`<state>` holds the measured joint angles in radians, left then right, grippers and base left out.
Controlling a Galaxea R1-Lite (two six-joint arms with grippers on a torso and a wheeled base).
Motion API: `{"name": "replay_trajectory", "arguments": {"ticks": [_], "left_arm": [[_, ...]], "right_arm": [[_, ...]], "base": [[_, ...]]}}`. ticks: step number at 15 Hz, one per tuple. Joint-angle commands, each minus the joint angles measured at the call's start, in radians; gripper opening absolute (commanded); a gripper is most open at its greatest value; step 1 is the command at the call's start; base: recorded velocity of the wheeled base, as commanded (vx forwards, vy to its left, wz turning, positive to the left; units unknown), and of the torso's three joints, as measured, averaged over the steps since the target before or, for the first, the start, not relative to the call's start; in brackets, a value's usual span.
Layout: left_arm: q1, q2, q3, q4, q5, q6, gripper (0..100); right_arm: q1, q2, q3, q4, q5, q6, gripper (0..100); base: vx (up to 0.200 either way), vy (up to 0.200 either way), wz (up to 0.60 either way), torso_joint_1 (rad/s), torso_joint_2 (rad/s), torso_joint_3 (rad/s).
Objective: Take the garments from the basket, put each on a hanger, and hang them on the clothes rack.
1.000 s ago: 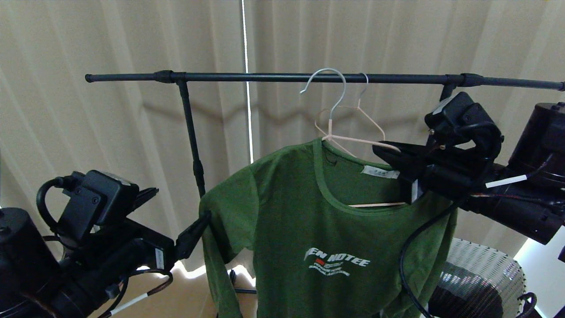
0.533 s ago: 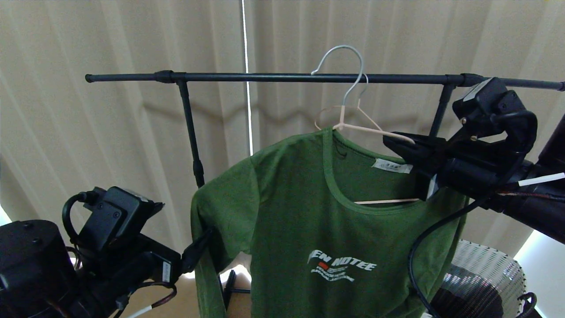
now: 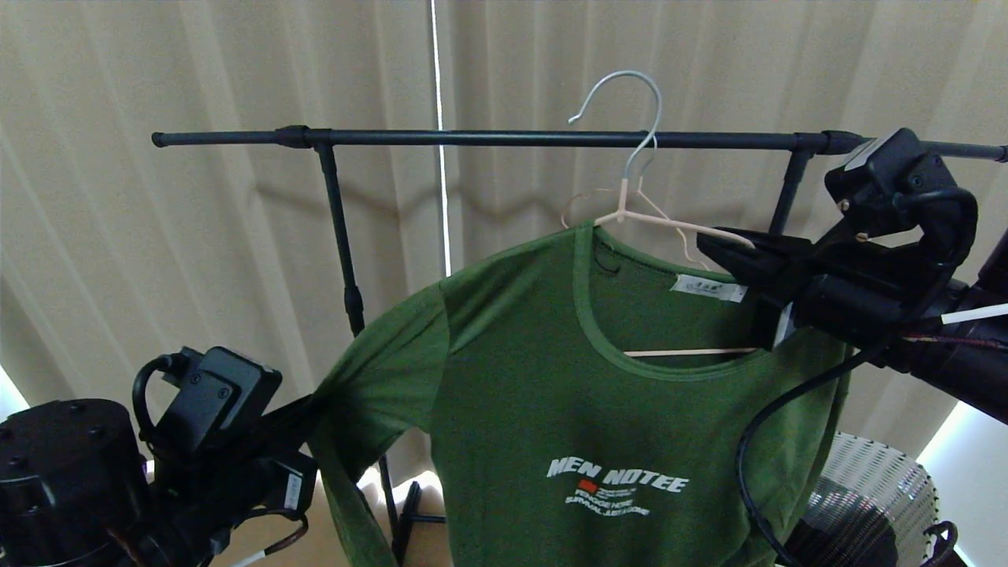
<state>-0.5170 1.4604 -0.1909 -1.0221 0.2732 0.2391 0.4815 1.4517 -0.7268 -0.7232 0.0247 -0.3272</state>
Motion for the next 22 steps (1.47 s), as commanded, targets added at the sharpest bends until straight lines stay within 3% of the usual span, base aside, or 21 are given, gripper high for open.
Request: {"name": "replay_trajectory", "arguments": {"ticks": [1,6,7,10,16,19,22], "left_arm": [[0.081,-0.06,-0.002,-0.001,-0.003,0.002,0],[0.083,-0.074,-0.015,0.0,-0.006,-0.008,0],[0.081,-0.074,-0.018,0.0,-0.006,-0.009,100],[0.081,-0.081,-0.015,0.0,-0.055,-0.006,100],[0.081,-0.109,-0.059,-0.01,-0.062,-0.04,100],[0.083,-0.16,-0.012,-0.012,-0.072,-0.1,100],[0.086,-0.223,0.014,-0.012,-0.072,-0.113,100]], "right_arm": [[-0.021,-0.007,0.001,0.001,-0.002,-0.001,0],[-0.024,-0.002,-0.003,0.001,0.0,-0.001,0],[-0.024,-0.005,-0.002,0.001,0.0,-0.001,0],[-0.029,-0.007,-0.003,0.005,-0.003,-0.003,0],[-0.092,-0.001,-0.008,0.011,-0.034,-0.004,0],[-0.133,0.001,0.014,0.036,-0.035,-0.004,0],[-0.136,-0.004,0.029,0.087,-0.035,-0.004,0]], "base": [[0.0,0.0,0.0,0.0,0.0,0.0],[0.0,0.0,0.0,0.0,0.0,0.0],[0.0,0.0,0.0,0.0,0.0,0.0],[0.0,0.0,0.0,0.0,0.0,0.0],[0.0,0.0,0.0,0.0,0.0,0.0],[0.0,0.0,0.0,0.0,0.0,0.0],[0.0,0.0,0.0,0.0,0.0,0.0]]}}
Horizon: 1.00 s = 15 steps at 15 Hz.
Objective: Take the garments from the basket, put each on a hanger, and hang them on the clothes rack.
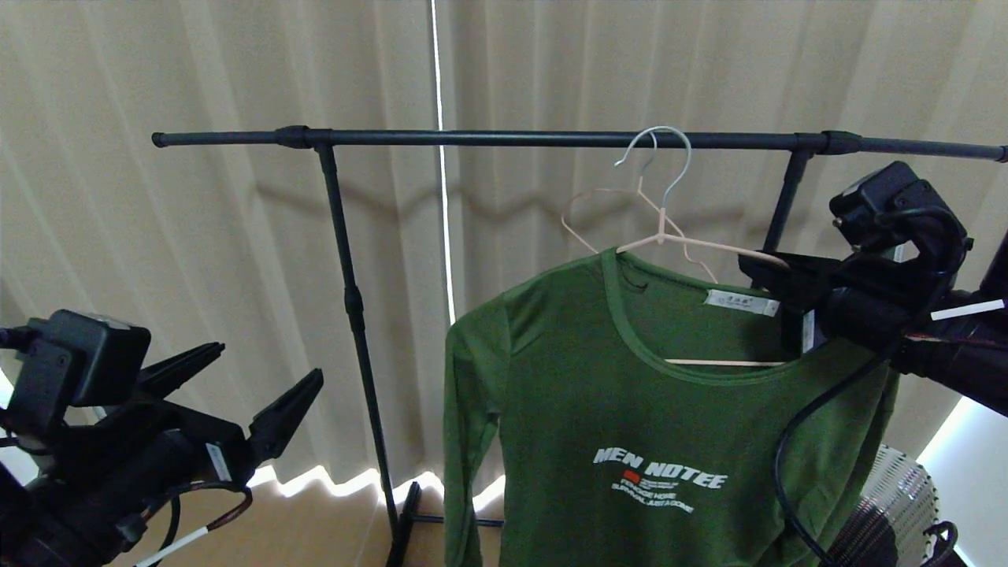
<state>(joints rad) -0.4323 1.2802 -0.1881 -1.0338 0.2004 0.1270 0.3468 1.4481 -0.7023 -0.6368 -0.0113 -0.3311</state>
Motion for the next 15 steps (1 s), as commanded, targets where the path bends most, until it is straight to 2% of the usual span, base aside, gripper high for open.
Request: {"name": "replay_trajectory", "arguments": {"ticks": [1,3,13,15], "left_arm": [[0.001,-0.059,0.013,0.0,0.001,-0.001,100],[0.001,-0.053,0.006,0.0,-0.001,-0.004,100],[0.023,-0.035,-0.017,-0.002,-0.003,-0.004,100],[0.023,-0.033,-0.016,-0.002,-0.003,-0.003,100]], "right_arm": [[-0.005,0.0,0.004,0.002,-0.001,0.0,0],[-0.029,-0.002,0.004,0.0,-0.035,0.0,0],[-0.032,-0.005,0.029,-0.009,-0.035,0.003,0],[-0.032,-0.009,0.034,-0.009,-0.035,0.004,0]], "base": [[0.0,0.0,0.0,0.0,0.0,0.0],[0.0,0.0,0.0,0.0,0.0,0.0],[0.0,0.0,0.0,0.0,0.0,0.0],[0.0,0.2,0.0,-0.002,0.0,0.002]]}}
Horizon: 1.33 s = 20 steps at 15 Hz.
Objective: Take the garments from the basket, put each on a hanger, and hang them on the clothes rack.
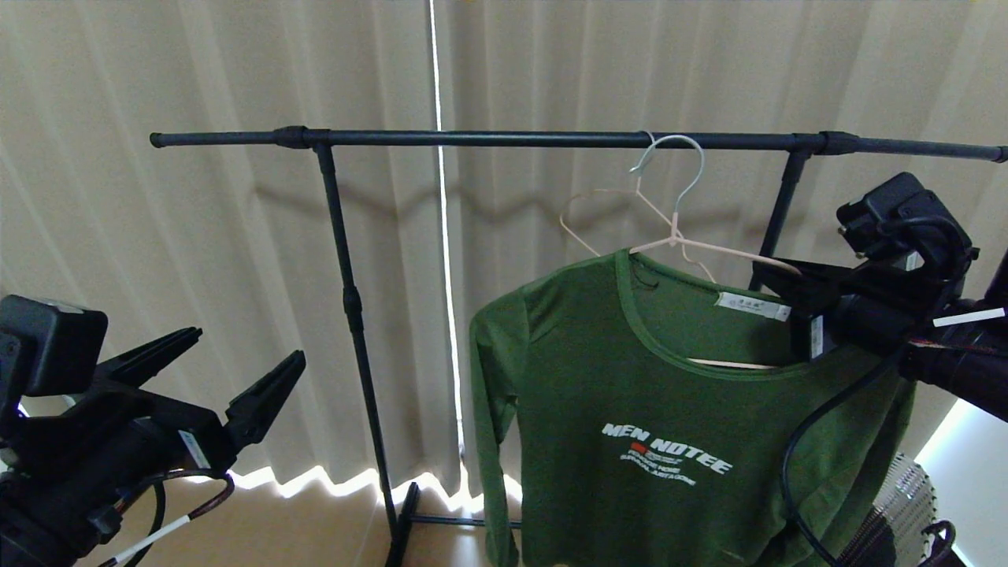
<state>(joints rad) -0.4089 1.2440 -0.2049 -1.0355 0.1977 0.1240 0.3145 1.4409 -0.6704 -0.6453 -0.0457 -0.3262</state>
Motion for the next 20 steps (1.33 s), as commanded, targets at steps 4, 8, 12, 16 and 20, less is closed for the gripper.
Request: {"name": "replay_trajectory", "arguments": {"ticks": [4,8,12,16,20], "left_arm": [[-0.005,0.002,0.001,0.0,0.0,0.002,100],[-0.007,0.005,0.03,0.0,0.0,0.006,100],[-0.01,0.006,0.025,0.002,0.0,0.005,100],[-0.013,0.008,0.027,0.003,0.0,0.009,100],[-0.034,0.011,0.025,0.003,0.0,0.011,100]], "right_arm": [[-0.008,-0.01,0.011,-0.002,0.0,-0.001,0],[-0.046,0.0,0.009,0.006,-0.04,-0.002,0],[-0.051,0.016,-0.005,-0.002,-0.129,0.026,0],[-0.051,0.018,-0.057,-0.002,-0.154,0.029,0],[-0.051,0.018,-0.051,0.012,-0.177,0.029,0]], "base": [[0.0,0.2,0.0,0.004,0.0,0.001],[0.0,0.0,0.0,0.0,0.0,0.0],[0.0,0.0,0.0,0.0,0.0,0.0],[0.0,0.0,0.0,0.0,0.0,0.0],[0.2,0.0,0.0,-0.001,0.0,0.002]]}}
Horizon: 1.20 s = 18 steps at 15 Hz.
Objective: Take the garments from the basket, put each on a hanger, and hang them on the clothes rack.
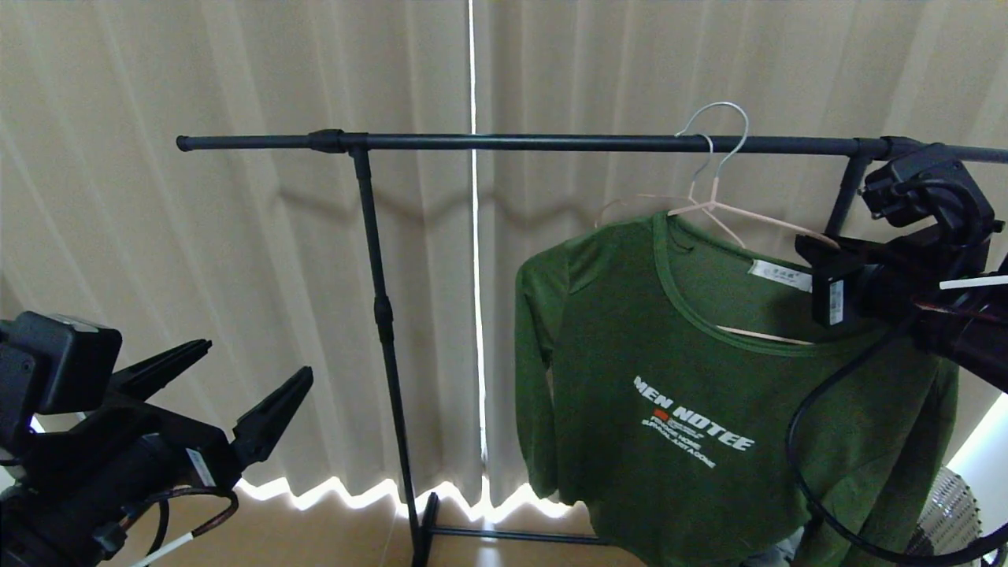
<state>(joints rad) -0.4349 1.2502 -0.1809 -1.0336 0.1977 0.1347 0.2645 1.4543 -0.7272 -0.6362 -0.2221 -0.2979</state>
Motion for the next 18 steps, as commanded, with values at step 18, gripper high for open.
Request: {"name": "replay_trajectory", "arguments": {"ticks": [18], "left_arm": [[-0.047,0.08,0.006,-0.005,0.003,0.003,100]], "right_arm": [[0.104,0.183,-0.182,-0.008,-0.261,0.013,0]], "base": [[0.078,0.0,0.0,0.001,0.0,0.0]]}}
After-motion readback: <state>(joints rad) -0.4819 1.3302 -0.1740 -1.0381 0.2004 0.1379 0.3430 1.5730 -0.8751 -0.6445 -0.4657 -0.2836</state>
